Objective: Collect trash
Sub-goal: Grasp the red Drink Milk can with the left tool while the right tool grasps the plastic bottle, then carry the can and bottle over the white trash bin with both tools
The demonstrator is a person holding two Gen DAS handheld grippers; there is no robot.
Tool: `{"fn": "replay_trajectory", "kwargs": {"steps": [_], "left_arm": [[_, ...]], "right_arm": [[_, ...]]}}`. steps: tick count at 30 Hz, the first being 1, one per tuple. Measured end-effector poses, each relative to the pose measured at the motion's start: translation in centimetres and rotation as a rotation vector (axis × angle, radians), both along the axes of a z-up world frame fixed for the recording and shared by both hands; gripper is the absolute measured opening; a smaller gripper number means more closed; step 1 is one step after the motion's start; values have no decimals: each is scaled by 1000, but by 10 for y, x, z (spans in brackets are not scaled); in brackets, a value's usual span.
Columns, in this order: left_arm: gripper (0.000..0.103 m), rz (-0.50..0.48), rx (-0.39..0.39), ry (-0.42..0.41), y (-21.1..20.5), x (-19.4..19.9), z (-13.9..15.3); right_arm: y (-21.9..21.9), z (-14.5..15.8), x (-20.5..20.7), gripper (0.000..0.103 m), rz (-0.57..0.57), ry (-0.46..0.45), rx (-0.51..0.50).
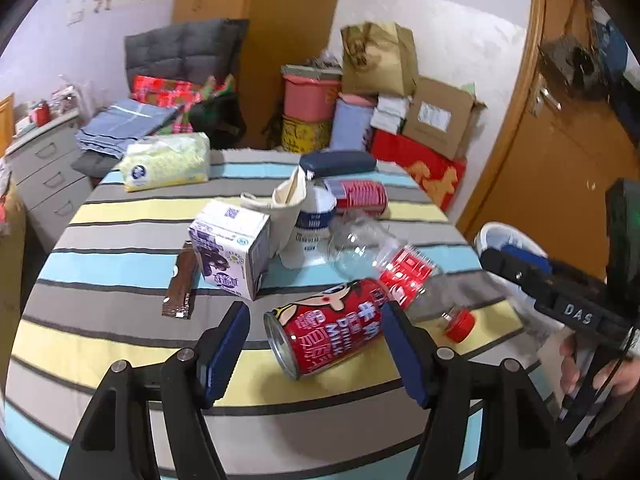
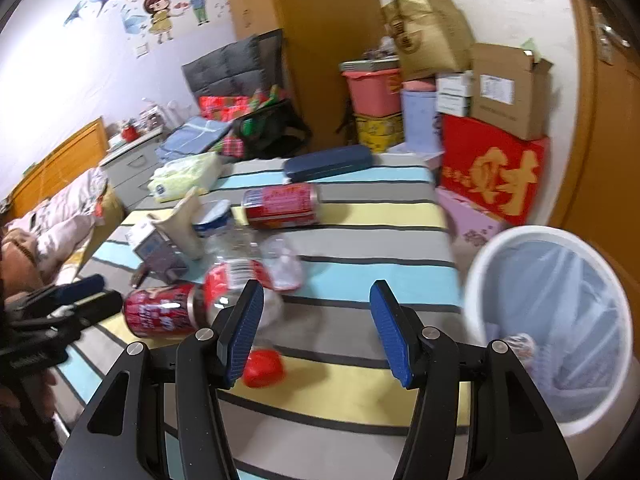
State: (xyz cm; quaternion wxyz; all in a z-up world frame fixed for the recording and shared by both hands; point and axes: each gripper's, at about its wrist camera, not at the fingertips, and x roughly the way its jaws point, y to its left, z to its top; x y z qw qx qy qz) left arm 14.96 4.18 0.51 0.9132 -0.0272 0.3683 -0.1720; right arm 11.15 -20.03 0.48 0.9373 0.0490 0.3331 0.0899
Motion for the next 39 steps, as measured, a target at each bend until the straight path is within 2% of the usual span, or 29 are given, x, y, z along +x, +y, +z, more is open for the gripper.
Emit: {"fn": "replay_trajectory", "kwargs": {"steps": [8,10,15,18,20,22,23,28,32,35,39], "left_arm": [[69,-169,48,4,-13,27,-13],[71,-220,86,11,-20,32,-20],[73,-293,156,6,-34,34,-29],[73,-304,139,33,-32,36,-35],[73,-297,101,44,-27,38,-36],[60,-271,76,57,-19,40,-37],[59,-256,67,61,-15,39,-37],[58,-184,40,77,2,30,-36],[58,-58,-9,102,23,16,-37],[59,22,1,95,32,7,-37],[59,45,-29,109,38,8,-37]], "right_arm": [[23,-1,17,60,61,27,-17],[26,-2,20,60,59,34,-22],[27,-4,29,60,55,60,-2],[29,-5,31,60,67,68,4],[33,-5,32,60,81,68,-4],[36,-6,34,60,92,75,-15],[37,-7,34,60,95,77,-18],[42,-9,35,60,115,88,-14],[50,-14,37,60,132,107,-40],[57,-17,37,60,128,111,-111],[66,-16,30,60,145,85,-183]]}}
